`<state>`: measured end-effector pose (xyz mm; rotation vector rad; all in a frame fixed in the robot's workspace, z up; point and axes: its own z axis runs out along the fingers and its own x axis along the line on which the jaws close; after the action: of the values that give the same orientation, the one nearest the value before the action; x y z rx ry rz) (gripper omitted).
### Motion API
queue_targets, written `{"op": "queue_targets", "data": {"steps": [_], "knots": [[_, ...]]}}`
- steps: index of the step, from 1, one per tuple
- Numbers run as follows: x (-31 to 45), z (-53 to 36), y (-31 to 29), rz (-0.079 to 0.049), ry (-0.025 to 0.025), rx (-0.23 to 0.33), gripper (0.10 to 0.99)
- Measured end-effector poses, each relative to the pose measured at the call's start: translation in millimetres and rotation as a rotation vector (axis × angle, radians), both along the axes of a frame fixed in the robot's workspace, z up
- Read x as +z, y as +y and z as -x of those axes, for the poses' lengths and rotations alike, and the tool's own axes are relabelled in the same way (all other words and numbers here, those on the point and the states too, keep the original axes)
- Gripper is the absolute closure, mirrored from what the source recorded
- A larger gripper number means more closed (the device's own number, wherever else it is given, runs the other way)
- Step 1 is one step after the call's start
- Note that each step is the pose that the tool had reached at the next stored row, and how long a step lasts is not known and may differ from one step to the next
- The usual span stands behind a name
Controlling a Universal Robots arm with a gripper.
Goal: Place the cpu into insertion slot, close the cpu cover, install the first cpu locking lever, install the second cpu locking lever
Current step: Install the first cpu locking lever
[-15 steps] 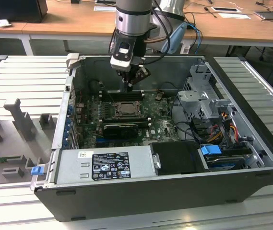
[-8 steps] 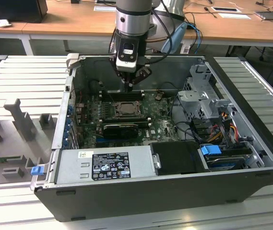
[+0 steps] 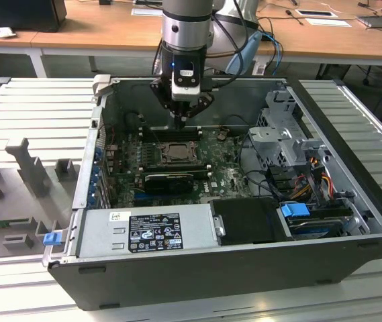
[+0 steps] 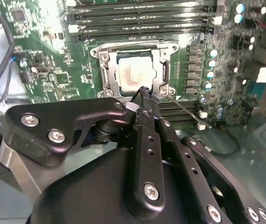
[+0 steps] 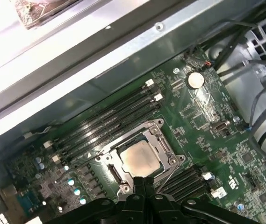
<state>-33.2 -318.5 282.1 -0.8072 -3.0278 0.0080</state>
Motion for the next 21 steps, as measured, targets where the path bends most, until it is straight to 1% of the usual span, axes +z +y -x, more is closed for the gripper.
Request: {"op": "queue_targets", "data": {"steps": [2, 4, 6, 7, 16, 21], "knots": [[0.0, 0.0, 0.0, 0.0, 0.0, 0.073, 0.98], [-0.1, 0.0, 0.0, 0.0, 0.0, 0.11, 0.98], [-0.1, 0.0, 0.0, 0.0, 0.0, 0.132, 0.98], [-0.1, 0.0, 0.0, 0.0, 0.0, 0.152, 0.98], [-0.1, 0.0, 0.0, 0.0, -0.0001, 0.241, 0.98], [0.0, 0.0, 0.0, 0.0, 0.0, 0.269, 0.98]]}}
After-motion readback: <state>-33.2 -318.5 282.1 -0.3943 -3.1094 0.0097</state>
